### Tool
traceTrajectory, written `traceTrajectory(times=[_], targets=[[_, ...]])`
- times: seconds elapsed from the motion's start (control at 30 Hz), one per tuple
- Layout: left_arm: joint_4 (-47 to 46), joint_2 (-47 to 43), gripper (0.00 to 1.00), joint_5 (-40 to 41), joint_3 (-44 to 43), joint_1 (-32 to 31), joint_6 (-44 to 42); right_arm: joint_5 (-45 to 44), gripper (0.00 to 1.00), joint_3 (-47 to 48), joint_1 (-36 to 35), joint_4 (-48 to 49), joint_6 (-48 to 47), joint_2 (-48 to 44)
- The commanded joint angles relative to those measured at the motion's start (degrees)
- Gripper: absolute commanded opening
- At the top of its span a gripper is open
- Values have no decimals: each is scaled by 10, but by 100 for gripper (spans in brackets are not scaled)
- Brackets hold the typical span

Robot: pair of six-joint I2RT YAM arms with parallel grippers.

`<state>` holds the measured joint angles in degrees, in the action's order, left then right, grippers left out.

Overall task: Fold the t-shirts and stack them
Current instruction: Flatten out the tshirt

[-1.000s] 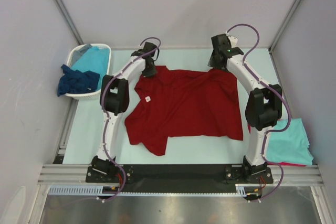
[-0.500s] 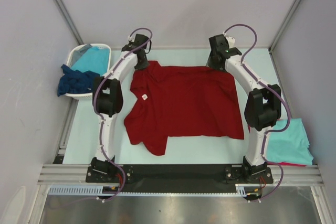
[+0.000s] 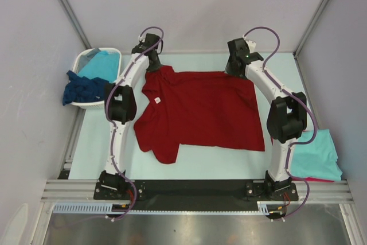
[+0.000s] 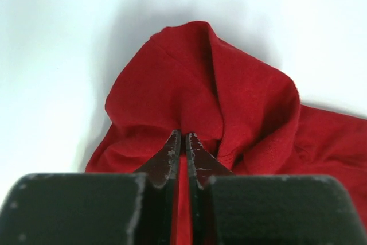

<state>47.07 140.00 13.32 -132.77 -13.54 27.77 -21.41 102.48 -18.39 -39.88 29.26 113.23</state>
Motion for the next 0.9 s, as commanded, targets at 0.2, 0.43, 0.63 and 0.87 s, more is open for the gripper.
traceTrajectory(times=[0.2,0.43,0.63,0.87], targets=[[1,10,39,3,-20,20,-11,5,59,4,-9,16,-9,12],[2,-69,43,1,56,6,3,17,59,20,-7,17,-10,32],[-71,-223,43,29,289,-62,24,50,59,78,-23,-4,-8,86],[-131,-358,42,47,492,-113,57,73,59,139,-82,-16,-22,162]])
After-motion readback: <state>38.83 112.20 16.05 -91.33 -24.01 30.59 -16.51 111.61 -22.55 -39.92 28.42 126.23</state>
